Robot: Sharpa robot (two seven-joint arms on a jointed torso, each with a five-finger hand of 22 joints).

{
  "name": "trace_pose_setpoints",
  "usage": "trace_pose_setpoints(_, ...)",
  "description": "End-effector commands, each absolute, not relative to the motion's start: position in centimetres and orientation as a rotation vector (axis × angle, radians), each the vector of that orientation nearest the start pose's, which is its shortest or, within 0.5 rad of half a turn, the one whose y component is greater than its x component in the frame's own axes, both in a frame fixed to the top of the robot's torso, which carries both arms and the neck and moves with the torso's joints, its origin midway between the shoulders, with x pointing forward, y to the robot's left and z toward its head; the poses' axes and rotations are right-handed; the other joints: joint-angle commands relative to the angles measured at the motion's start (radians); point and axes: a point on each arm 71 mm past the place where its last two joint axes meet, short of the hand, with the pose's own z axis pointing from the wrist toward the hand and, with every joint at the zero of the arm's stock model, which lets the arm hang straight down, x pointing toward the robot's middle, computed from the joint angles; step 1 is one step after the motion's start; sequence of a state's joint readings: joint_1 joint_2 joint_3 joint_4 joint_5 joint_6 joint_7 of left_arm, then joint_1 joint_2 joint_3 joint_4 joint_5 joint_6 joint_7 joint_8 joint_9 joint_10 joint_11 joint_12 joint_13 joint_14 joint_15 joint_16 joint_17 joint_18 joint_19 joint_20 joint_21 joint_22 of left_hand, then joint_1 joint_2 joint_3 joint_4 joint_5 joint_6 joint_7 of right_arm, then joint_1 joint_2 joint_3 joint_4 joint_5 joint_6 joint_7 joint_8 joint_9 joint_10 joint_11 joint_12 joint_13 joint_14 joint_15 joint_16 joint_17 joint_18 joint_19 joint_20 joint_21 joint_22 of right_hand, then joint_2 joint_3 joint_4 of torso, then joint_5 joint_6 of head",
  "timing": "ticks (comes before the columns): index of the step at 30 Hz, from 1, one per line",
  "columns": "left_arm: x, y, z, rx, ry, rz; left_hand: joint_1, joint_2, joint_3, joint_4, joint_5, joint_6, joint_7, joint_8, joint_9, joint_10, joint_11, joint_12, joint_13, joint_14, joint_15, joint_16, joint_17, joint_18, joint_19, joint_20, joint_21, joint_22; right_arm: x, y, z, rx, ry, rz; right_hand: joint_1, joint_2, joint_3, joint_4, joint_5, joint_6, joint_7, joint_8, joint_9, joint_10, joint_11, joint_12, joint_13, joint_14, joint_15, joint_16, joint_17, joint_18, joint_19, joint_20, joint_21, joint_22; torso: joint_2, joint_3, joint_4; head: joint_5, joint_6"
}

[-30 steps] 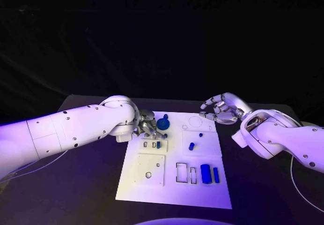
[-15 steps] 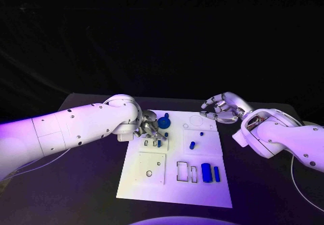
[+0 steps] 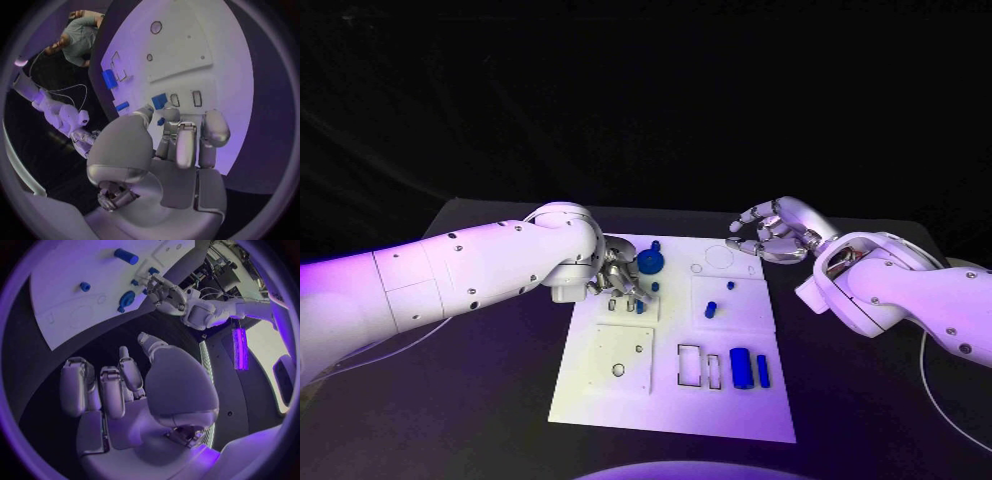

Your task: Assemble the parts on the task board

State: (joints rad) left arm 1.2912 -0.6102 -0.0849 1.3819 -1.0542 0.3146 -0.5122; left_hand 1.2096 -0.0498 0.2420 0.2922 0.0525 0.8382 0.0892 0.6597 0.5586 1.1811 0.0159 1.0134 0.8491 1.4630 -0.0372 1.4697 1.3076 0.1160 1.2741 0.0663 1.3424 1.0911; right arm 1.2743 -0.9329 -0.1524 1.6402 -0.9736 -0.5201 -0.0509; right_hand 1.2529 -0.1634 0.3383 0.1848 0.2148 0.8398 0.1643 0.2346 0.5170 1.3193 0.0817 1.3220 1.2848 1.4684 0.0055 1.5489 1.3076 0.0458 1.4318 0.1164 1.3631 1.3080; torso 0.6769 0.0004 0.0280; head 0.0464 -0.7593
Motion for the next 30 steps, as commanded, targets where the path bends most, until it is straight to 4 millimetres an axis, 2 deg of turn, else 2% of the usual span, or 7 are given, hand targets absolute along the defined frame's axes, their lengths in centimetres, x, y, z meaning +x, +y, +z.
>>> trace_pose_setpoints(1, 49.65, 13.42, -21.24, 0.077, 2.475, -0.457, 0.013, 0.0, 0.011, 0.001, -0.001, -0.006, 0.0, -0.001, 0.002, -0.006, 0.0, 0.003, 0.001, 0.053, -0.007, -0.002, 0.093, -0.019, 0.002, -0.001, 0.006, 0.002, 46.52, -22.08, -17.81, 0.307, 1.651, 0.843, 0.0, -0.002, 0.001, 0.006, 0.006, 0.002, 0.0, 0.005, 0.001, -0.005, 0.0, -0.005, -0.001, 0.083, 0.004, -0.007, 0.179, 0.013, -0.007, -0.001, -0.006, 0.098, 0.0, 0.0, 0.0013, -0.002, -0.002)
trace_pose_setpoints(16, 49.54, 13.32, -21.5, 0.068, 2.502, -0.473, 0.029, -0.002, 0.046, 0.001, -0.001, -0.005, -0.001, -0.003, 0.006, -0.006, -0.001, 0.004, 0.001, 0.053, -0.007, -0.003, 0.093, -0.019, 0.003, -0.001, 0.01, 0.008, 46.55, -22.03, -17.89, 0.314, 1.652, 0.845, -0.001, -0.001, 0.002, 0.008, 0.007, 0.002, 0.0, 0.005, 0.001, -0.006, 0.0, -0.006, -0.001, 0.083, 0.004, -0.007, 0.179, 0.013, -0.006, -0.001, -0.006, 0.098, 0.0, -0.0001, 0.001, 0.0, -0.007)
trace_pose_setpoints(19, 49.52, 13.33, -21.51, 0.032, 2.509, -0.5, 0.106, -0.006, 0.177, -0.009, 0.002, -0.009, -0.004, -0.004, 0.021, -0.009, -0.008, 0.0, 0.001, 0.054, -0.017, -0.001, 0.096, -0.019, 0.001, -0.005, 0.014, 0.013, 46.57, -22.03, -17.9, 0.315, 1.651, 0.845, -0.001, -0.001, 0.002, 0.008, 0.007, 0.002, 0.0, 0.005, 0.001, -0.006, 0.0, -0.006, -0.001, 0.083, 0.004, -0.007, 0.179, 0.013, -0.006, -0.001, -0.006, 0.098, 0.0, 0.0001, 0.0009, 0.0, -0.008)
trace_pose_setpoints(21, 49.52, 13.33, -21.5, 0.006, 2.509, -0.517, 0.145, -0.055, 0.355, -0.005, 0.002, -0.015, 0.0, 0.016, 0.055, 0.0, -0.009, 0.001, 0.002, 0.056, -0.017, -0.001, 0.099, -0.022, 0.003, -0.009, 0.021, 0.023, 46.57, -22.04, -17.9, 0.315, 1.651, 0.845, -0.001, 0.0, 0.002, 0.008, 0.007, 0.002, 0.0, 0.005, 0.001, -0.005, 0.0, -0.006, -0.001, 0.083, 0.004, -0.007, 0.178, 0.013, -0.006, -0.001, -0.007, 0.098, 0.0, 0.0, 0.0006, -0.001, -0.009)
trace_pose_setpoints(23, 49.53, 13.36, -21.47, -0.03, 2.507, -0.538, 0.164, -0.081, 0.478, -0.05, 0.0, -0.022, -0.008, 0.041, 0.089, 0.013, -0.01, 0.009, 0.012, 0.058, -0.019, 0.002, 0.105, -0.023, 0.011, -0.01, 0.029, 0.038, 46.57, -22.06, -17.91, 0.316, 1.651, 0.844, -0.002, 0.001, 0.002, 0.009, 0.008, 0.002, 0.0, 0.006, 0.001, -0.005, 0.0, -0.005, 0.0, 0.082, 0.004, -0.007, 0.177, 0.013, -0.007, -0.001, -0.008, 0.097, 0.001, -0.0003, 0.0002, -0.001, -0.009)
trace_pose_setpoints(26, 49.6, 13.49, -21.43, -0.068, 2.5, -0.554, 0.124, -0.107, 0.58, -0.083, 0.0, -0.031, -0.006, 0.066, 0.13, 0.024, -0.01, 0.017, 0.019, 0.059, -0.015, 0.003, 0.107, -0.024, 0.013, -0.01, 0.034, 0.045, 46.58, -22.1, -17.93, 0.317, 1.652, 0.842, -0.002, 0.001, 0.002, 0.009, 0.008, 0.002, 0.0, 0.006, 0.001, -0.005, 0.0, -0.005, 0.0, 0.082, 0.004, -0.007, 0.177, 0.013, -0.007, -0.001, -0.008, 0.097, 0.001, -0.0002, 0.0002, -0.001, -0.01)
trace_pose_setpoints(30, 49.73, 13.84, -21.33, -0.127, 2.481, -0.572, 0.097, -0.116, 0.617, -0.102, -0.001, -0.034, -0.007, 0.076, 0.149, 0.03, -0.01, 0.024, 0.025, 0.06, -0.016, 0.004, 0.109, -0.024, 0.013, -0.01, 0.036, 0.047, 46.6, -22.14, -17.94, 0.318, 1.652, 0.842, -0.002, 0.001, 0.002, 0.01, 0.009, 0.002, 0.0, 0.006, 0.001, -0.006, 0.0, -0.006, -0.002, 0.082, 0.004, -0.008, 0.176, 0.013, -0.007, -0.001, -0.008, 0.097, 0.0, 0.0006, 0.0002, -0.002, -0.012)
